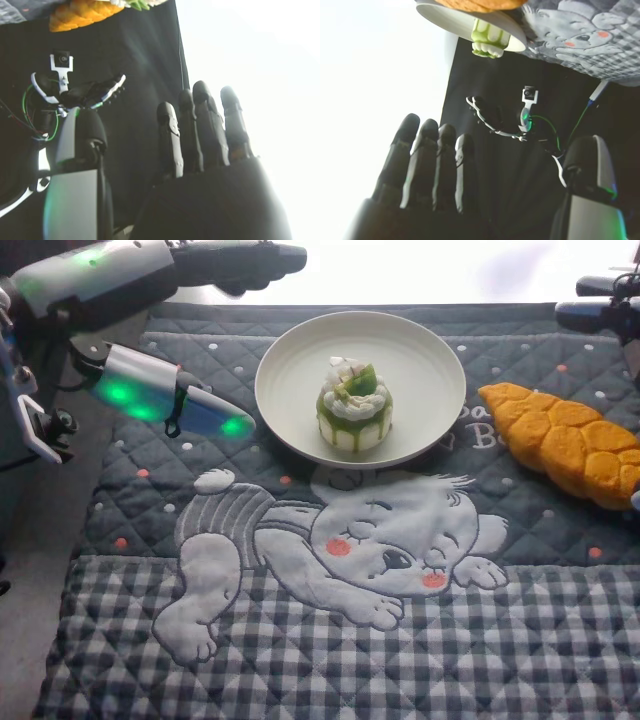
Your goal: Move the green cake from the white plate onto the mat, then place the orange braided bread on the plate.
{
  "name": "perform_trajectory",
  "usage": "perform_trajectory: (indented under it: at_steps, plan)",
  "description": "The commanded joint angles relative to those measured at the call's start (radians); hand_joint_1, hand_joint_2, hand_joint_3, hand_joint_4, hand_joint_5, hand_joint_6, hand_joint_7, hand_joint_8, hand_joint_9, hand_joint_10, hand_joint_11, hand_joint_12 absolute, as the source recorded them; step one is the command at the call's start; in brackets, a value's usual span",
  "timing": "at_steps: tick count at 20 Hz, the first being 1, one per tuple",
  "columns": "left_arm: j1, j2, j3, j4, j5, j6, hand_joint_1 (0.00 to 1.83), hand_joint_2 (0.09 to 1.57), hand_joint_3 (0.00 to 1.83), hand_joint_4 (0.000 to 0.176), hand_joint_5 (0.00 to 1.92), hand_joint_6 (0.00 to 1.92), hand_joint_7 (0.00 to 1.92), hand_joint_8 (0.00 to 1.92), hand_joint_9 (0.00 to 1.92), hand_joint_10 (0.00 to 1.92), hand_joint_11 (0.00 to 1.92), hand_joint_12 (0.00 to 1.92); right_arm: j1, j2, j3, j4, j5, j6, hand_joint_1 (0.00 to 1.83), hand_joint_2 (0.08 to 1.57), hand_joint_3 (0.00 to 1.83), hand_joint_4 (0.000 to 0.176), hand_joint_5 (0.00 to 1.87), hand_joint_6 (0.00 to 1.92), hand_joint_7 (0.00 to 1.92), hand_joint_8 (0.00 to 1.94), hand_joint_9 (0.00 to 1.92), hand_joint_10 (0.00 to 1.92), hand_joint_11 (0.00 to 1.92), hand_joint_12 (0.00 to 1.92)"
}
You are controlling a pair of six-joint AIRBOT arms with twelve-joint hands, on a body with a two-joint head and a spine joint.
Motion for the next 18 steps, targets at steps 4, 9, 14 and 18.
perform_trajectory:
  at_steps: [4, 9, 14, 18]
  plan:
    - [-0.062, -0.031, 0.029, 0.010, -0.040, -0.018, 0.81, 0.83, 0.00, 0.077, 0.23, 0.00, 0.28, 0.00, 0.30, 0.00, 0.02, 0.81, 0.005, 0.003, 0.004, 0.047, 0.108, 0.006, 0.77, 0.81, 0.00, 0.139, 0.18, 0.00, 0.09, 0.00, 0.08, 0.00, 0.05, 0.12]
    - [-0.135, -0.149, 0.157, 0.204, 0.067, -0.209, 0.88, 0.84, 0.00, 0.072, 0.26, 0.00, 0.41, 0.01, 0.41, 0.01, 0.06, 0.74, 0.005, -0.010, 0.005, 0.042, 0.108, 0.005, 0.75, 0.82, 0.00, 0.162, 0.15, 0.00, 0.05, 0.00, 0.07, 0.00, 0.06, 0.11]
    - [-0.201, -0.270, 0.267, 0.530, 0.165, -0.464, 0.87, 0.78, 0.00, 0.092, 0.33, 0.00, 0.43, 0.00, 0.47, 0.00, 0.28, 0.44, 0.005, -0.016, 0.006, 0.040, 0.109, 0.003, 0.74, 0.81, 0.00, 0.173, 0.13, 0.00, 0.03, 0.00, 0.04, 0.00, 0.06, 0.10]
    - [-0.230, -0.321, 0.308, 0.648, 0.190, -0.538, 0.78, 0.74, 0.00, 0.079, 0.36, 0.01, 0.43, 0.00, 0.42, 0.00, 0.22, 0.40, 0.005, -0.026, 0.006, 0.040, 0.109, 0.003, 0.77, 0.81, 0.00, 0.175, 0.15, 0.01, 0.05, 0.01, 0.06, 0.01, 0.06, 0.09]
